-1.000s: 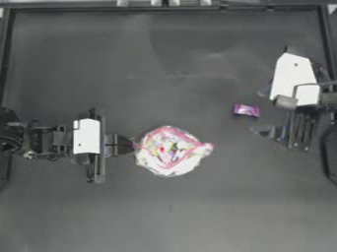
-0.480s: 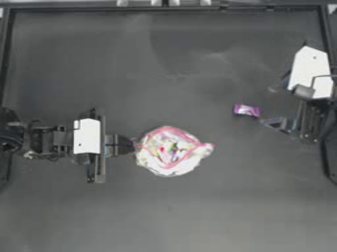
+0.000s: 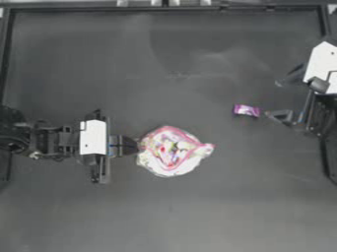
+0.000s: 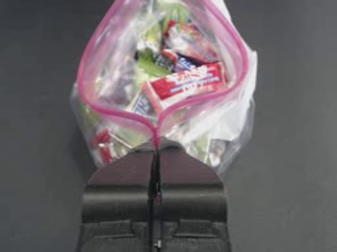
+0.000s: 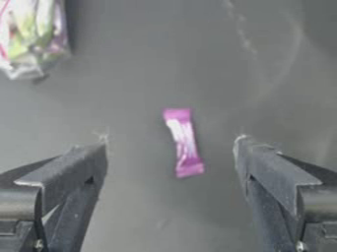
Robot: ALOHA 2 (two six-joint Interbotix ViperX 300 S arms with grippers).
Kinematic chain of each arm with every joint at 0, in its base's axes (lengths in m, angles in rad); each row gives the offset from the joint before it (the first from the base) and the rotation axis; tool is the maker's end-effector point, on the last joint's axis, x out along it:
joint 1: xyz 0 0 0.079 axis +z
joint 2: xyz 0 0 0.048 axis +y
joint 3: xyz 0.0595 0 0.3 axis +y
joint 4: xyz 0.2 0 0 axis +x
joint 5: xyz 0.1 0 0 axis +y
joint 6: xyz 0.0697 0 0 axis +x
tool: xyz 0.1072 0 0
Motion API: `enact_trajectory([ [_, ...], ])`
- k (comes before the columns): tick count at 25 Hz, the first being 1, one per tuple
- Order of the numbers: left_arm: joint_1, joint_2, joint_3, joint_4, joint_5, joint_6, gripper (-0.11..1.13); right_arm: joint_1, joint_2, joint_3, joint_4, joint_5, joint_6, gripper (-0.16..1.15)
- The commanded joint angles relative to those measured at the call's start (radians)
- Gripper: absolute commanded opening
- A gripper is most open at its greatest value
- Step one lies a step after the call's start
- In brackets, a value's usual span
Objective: Put candy in bag
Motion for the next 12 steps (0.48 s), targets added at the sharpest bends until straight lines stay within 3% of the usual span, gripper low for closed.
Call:
enact_trajectory([
  [1,0.000,-0.023,-0.017,0.000,-0.006,0.000,0.04,-0.023,0.021,0.003,-0.006,-0.037,-0.002,1.02],
  [12,-0.002,-0.023,-0.017,0.000,-0.006,0.000,0.04,-0.087,0.163,0.005,0.015,-0.109,-0.074,1.02],
])
